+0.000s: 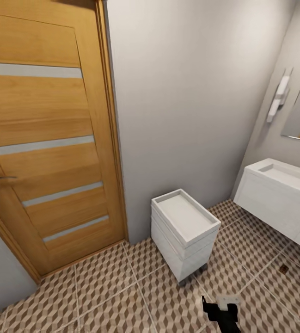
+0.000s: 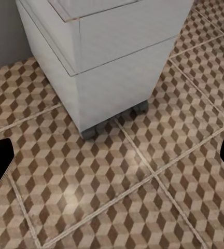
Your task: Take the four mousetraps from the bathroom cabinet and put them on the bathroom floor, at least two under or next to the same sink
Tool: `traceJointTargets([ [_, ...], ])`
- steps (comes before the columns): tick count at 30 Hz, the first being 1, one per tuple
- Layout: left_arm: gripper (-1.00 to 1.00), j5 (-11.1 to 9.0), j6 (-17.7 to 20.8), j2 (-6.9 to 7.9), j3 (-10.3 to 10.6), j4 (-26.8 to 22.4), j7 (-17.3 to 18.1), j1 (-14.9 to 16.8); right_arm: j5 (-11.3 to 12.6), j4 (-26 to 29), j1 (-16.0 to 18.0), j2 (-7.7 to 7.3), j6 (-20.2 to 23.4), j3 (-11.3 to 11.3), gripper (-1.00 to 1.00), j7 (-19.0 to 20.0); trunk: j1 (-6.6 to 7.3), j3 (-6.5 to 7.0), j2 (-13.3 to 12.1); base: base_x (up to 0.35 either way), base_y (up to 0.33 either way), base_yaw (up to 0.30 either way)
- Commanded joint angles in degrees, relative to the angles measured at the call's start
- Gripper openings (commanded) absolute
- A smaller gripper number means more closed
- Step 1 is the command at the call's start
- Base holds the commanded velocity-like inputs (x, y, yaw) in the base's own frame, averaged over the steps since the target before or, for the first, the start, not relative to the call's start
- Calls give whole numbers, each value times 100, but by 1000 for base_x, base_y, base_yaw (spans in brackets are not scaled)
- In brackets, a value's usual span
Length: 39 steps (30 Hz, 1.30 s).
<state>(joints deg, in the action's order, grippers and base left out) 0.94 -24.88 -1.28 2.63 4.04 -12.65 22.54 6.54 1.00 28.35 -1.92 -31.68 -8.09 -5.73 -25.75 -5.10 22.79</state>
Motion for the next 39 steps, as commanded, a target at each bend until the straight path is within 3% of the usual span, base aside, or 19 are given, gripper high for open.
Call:
traceJointTargets([
  [1,100,11,-34,-3,27,27,-36,13,58,-3,4,-1,-16,-53,100,-7,-4,-13,13,0,0,289],
  [39,100,11,-43,-2,27,27,-36,13,58,-4,4,8,-14,-59,100,1,-4,-13,13,0,0,289],
])
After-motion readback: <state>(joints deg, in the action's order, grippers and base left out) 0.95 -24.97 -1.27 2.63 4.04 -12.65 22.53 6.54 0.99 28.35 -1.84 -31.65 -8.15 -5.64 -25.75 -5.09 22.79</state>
